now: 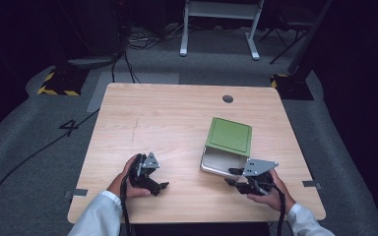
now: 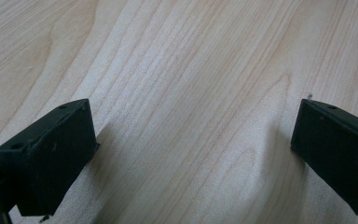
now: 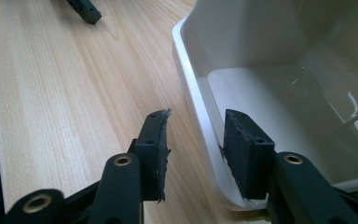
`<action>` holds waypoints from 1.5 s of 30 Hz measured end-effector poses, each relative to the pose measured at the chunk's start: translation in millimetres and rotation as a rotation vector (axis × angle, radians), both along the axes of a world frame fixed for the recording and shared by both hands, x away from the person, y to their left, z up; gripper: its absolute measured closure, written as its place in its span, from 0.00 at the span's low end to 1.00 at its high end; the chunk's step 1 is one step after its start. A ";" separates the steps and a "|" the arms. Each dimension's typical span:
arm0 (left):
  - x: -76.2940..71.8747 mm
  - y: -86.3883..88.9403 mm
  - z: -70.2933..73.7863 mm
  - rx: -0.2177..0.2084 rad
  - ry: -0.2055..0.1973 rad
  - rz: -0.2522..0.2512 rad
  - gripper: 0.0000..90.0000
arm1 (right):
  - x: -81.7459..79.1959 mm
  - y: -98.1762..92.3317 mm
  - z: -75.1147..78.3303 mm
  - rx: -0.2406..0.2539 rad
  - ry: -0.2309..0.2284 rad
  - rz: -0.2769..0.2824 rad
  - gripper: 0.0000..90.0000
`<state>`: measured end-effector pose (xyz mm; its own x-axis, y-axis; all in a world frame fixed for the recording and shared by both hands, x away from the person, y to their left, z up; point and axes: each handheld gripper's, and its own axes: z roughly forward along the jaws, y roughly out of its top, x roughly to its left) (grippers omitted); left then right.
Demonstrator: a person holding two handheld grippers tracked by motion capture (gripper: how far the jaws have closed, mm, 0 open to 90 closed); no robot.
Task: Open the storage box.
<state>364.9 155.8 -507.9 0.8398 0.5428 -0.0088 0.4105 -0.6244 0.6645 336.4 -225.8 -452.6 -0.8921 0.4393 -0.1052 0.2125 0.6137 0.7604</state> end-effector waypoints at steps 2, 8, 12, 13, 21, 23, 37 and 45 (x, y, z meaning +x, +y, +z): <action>-0.1 -0.1 -0.1 -0.002 0.001 0.002 0.00 | -2.4 -1.0 1.1 -0.004 0.010 0.011 0.70; -0.1 -0.2 -0.1 -0.003 0.000 0.002 0.00 | -7.1 -2.1 2.1 -0.007 0.017 0.035 0.71; -0.1 -0.1 -0.1 -0.002 0.000 0.002 0.00 | -10.2 -1.6 2.3 -0.011 0.017 0.040 0.71; -0.1 -0.2 -0.1 -0.003 0.000 0.002 0.00 | -13.5 -1.1 2.2 -0.012 0.018 0.047 0.71; -0.1 -0.2 -0.1 -0.003 0.000 0.002 0.00 | -24.0 -2.5 0.8 -0.017 0.035 0.073 0.73; 0.0 -0.1 0.0 -0.001 0.000 0.000 0.00 | -25.6 -3.4 0.5 -0.016 0.039 0.075 0.73; 0.0 0.0 0.0 0.000 0.000 0.000 0.00 | -34.9 -4.2 -1.1 -0.015 0.047 0.086 0.74; -0.1 -0.1 0.0 0.000 0.000 0.001 0.00 | -37.4 -3.2 -1.1 -0.012 0.047 0.090 0.74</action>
<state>364.8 155.7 -508.0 0.8394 0.5434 -0.0086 0.4107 -0.6239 0.6649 299.1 -229.0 -453.6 -0.9321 0.3560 -0.0670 0.1915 0.6412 0.7431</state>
